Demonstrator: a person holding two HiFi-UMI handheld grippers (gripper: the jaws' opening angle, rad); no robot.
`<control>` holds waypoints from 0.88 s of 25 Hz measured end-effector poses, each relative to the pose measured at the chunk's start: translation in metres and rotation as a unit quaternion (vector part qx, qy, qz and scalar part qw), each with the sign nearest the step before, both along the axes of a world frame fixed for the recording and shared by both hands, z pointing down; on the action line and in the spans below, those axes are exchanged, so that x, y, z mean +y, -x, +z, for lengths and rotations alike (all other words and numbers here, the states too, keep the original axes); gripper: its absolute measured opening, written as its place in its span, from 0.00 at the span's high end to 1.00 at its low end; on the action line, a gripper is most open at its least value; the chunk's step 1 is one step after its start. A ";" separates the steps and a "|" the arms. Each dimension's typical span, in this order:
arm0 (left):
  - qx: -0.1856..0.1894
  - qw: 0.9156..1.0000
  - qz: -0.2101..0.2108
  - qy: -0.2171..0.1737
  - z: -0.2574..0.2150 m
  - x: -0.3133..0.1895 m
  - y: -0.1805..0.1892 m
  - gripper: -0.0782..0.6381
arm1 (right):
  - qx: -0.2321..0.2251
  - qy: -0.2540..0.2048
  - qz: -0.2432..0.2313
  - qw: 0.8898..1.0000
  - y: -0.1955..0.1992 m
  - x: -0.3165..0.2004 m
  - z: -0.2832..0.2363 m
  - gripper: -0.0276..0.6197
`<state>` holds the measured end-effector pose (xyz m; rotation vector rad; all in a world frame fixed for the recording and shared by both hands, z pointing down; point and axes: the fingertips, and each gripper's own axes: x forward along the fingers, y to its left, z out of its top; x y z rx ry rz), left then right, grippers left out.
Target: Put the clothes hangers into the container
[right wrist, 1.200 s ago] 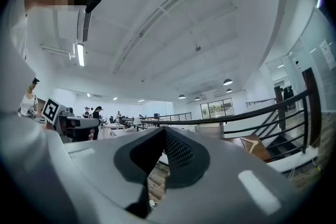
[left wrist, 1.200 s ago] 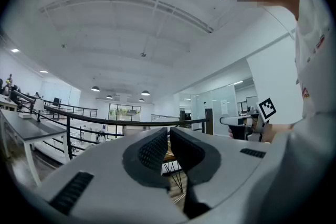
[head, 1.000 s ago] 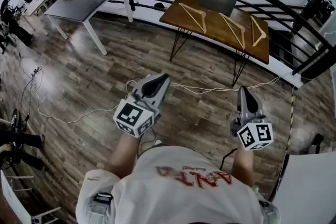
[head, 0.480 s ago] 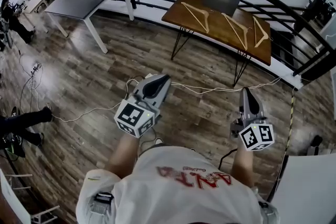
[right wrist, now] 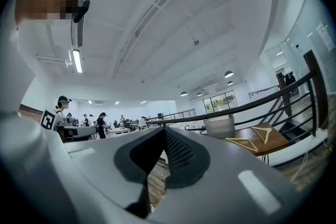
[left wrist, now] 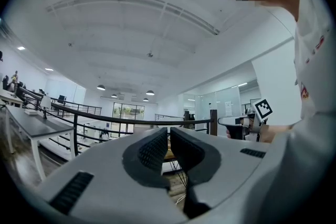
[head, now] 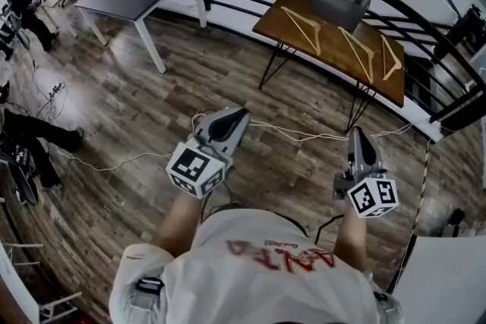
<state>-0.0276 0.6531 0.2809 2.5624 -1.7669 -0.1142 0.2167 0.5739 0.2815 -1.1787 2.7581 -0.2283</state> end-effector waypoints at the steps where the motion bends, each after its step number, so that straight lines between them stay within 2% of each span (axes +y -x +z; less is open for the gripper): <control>1: 0.001 1.000 -0.001 0.000 0.001 0.002 0.008 0.86 | 0.000 0.001 -0.003 1.000 0.009 0.002 0.001 0.96; 7: 0.007 1.000 -0.001 0.001 0.012 0.010 0.044 0.86 | 0.018 0.007 -0.017 1.000 0.050 0.007 0.013 0.96; 11: 0.028 0.999 -0.015 0.002 0.013 0.003 0.067 0.86 | 0.038 0.013 -0.028 0.999 0.071 -0.011 0.008 0.96; 17: 0.029 0.998 -0.047 0.010 0.025 -0.019 0.095 0.86 | 0.035 0.020 -0.046 0.998 0.098 -0.060 0.019 0.96; 22: 0.009 0.998 -0.066 0.016 0.026 -0.065 0.103 0.86 | 0.022 0.031 -0.058 0.998 0.111 -0.120 0.028 0.95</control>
